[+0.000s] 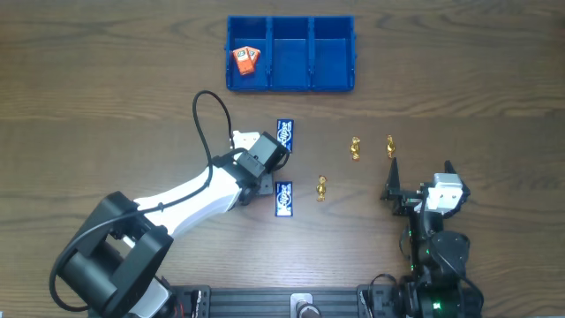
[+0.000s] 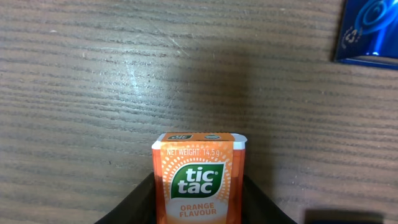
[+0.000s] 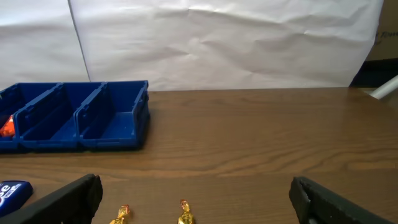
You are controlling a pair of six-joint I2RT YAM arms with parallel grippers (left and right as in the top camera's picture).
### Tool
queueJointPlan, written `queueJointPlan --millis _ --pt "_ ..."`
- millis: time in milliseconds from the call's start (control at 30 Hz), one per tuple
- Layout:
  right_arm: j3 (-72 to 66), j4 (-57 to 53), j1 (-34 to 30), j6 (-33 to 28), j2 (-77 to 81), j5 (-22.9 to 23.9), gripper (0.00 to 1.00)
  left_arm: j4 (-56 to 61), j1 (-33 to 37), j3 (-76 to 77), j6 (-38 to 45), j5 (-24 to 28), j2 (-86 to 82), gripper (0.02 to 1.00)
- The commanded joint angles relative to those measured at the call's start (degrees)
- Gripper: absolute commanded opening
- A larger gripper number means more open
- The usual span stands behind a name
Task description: Sort Candies Into Trays
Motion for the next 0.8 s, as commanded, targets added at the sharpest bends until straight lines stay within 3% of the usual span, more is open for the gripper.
queueJointPlan --millis 33,233,367,567,800 --pt "-0.02 -0.26 -0.24 0.39 -0.31 0.35 0.998 0.02 0.81 0.66 -0.37 -2.80 -2.40 0.303" --pt "-0.02 -0.26 -0.24 0.39 -0.31 0.33 0.998 -6.05 2.78 12.15 3.41 -12.15 -7.76 0.305" --pt "-0.02 -0.26 -0.26 0.39 -0.31 0.35 0.998 -8.35 6.25 26.97 11.69 -15.50 -5.38 0.305" --pt "-0.02 -0.26 -0.26 0.39 -0.31 0.33 0.998 -8.61 13.18 47.65 20.50 -12.41 6.51 0.314" --pt "-0.02 -0.26 -0.24 0.39 -0.31 0.33 0.998 -9.46 17.68 61.18 21.00 -4.24 21.88 0.329"
